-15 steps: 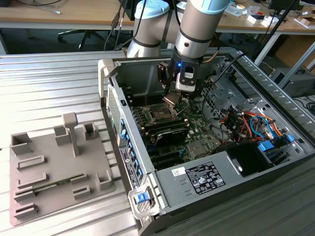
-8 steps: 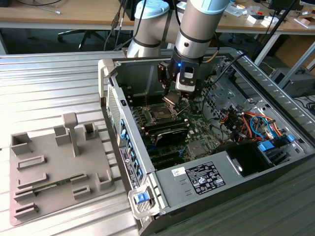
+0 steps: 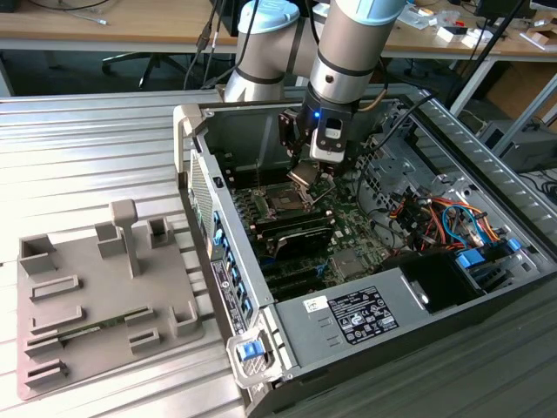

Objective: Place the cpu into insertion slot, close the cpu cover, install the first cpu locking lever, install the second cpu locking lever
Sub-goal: 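Place the cpu into insertion slot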

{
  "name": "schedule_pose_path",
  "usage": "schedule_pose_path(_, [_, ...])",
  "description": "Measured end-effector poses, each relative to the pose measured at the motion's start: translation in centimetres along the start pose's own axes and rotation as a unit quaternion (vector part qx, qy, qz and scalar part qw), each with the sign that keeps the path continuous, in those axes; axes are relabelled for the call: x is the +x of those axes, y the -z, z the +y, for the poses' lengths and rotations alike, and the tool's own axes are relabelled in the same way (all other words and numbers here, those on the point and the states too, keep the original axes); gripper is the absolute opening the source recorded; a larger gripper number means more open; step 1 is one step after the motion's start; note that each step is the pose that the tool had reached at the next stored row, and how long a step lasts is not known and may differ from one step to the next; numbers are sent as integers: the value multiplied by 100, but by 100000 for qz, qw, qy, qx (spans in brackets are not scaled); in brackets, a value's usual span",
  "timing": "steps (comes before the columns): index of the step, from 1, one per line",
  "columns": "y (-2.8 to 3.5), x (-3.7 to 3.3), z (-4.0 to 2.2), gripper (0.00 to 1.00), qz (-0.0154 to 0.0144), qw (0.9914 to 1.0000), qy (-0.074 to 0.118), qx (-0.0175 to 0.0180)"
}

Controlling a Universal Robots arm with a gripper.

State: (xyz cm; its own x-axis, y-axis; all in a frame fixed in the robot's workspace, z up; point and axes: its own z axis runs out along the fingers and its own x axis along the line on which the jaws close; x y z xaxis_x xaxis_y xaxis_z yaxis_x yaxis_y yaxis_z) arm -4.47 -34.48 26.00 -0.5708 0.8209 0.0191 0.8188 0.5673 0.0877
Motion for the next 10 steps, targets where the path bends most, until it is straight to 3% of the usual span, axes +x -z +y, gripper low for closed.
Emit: schedule_pose_path(10, [-2, 0, 0, 55, -64, 99997, -737, -15])
